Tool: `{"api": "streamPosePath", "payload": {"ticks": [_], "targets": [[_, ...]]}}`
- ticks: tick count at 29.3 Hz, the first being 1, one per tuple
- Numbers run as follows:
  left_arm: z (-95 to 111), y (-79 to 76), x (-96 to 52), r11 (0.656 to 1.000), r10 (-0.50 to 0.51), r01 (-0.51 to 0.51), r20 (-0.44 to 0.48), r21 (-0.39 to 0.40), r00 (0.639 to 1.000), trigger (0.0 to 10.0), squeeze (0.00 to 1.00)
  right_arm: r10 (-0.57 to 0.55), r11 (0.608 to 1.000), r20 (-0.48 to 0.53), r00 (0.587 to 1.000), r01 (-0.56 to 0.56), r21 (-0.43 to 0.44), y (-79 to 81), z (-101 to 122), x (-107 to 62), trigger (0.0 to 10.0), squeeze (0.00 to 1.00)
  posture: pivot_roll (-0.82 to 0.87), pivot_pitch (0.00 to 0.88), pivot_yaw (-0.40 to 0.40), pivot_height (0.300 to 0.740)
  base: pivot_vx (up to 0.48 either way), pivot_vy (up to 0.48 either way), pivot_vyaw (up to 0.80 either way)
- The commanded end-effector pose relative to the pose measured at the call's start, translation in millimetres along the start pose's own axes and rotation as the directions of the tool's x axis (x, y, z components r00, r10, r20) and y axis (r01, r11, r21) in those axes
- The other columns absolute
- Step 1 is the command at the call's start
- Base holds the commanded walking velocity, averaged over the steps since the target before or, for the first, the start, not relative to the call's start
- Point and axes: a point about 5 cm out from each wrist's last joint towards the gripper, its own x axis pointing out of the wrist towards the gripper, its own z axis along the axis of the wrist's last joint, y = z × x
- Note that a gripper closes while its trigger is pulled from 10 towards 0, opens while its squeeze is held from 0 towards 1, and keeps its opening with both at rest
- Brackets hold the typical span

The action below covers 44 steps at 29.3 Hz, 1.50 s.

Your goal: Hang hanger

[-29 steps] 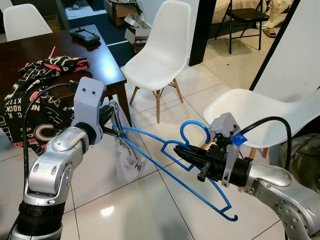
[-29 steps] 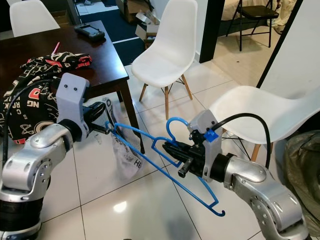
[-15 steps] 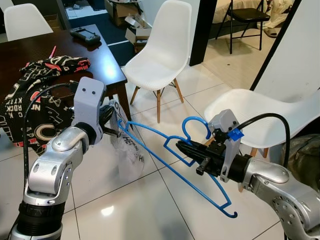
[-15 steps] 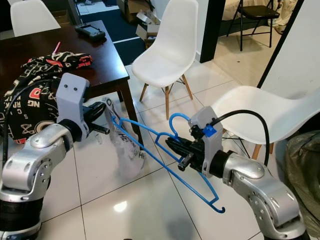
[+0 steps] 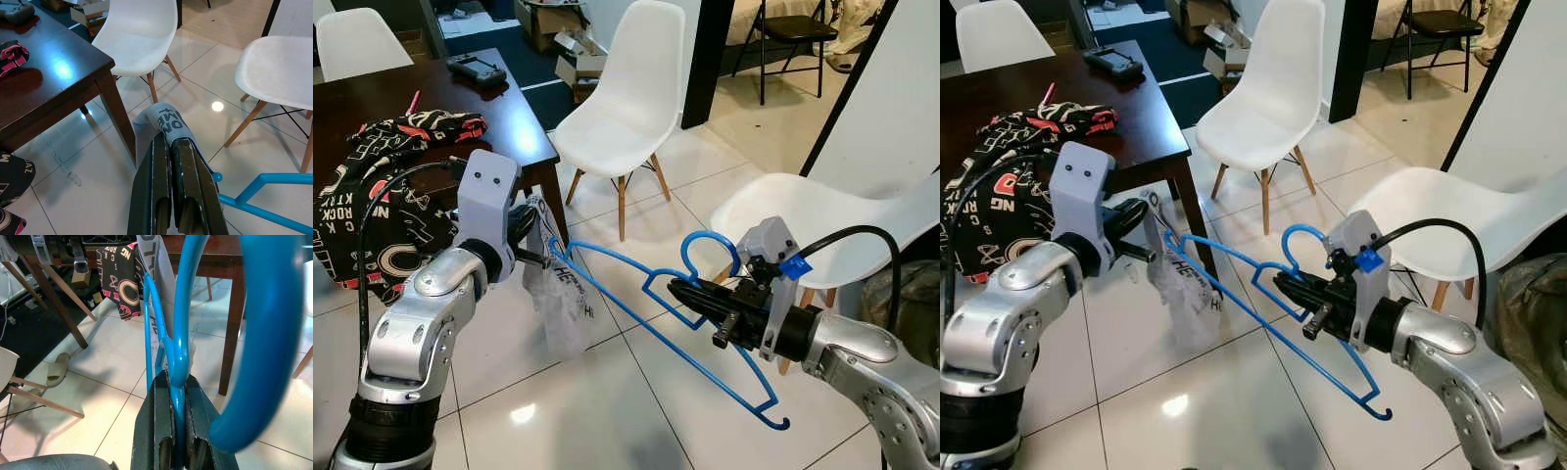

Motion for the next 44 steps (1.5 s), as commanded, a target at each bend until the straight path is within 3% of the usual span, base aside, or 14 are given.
{"api": "streamPosePath", "payload": {"ticks": [1, 32, 44], "targets": [[-1.2, 0.8, -2.6, 1.0, -0.005, 0.005, -0.012, 0.011, 1.0, 10.0, 0.0, 0.011, 1.0, 0.018, 1.0, -0.011, -0.001, 2.1, 1.5, 0.4, 10.0, 0.0, 0.04, 0.185, 0.058, 0.74, 0.0, 0.0, 0.0], [-3.3, 1.1, -3.5, 1.0, -0.005, 0.005, -0.017, 0.017, 1.0, 10.0, 0.0, 0.009, 1.0, 0.041, 0.999, -0.009, -0.003, -3.7, 3.0, -4.5, 10.0, 0.0, 0.04, 0.18, 0.055, 0.74, 0.0, 0.0, 0.0], [-2.3, 1.9, -3.7, 1.0, -0.005, 0.006, -0.015, 0.021, 1.0, 10.0, 0.0, -0.011, 1.0, 0.007, 1.0, 0.011, -0.008, -8.5, -2.5, -8.7, 10.0, 0.0, 0.04, 0.18, 0.055, 0.74, 0.0, 0.0, 0.0]]}}
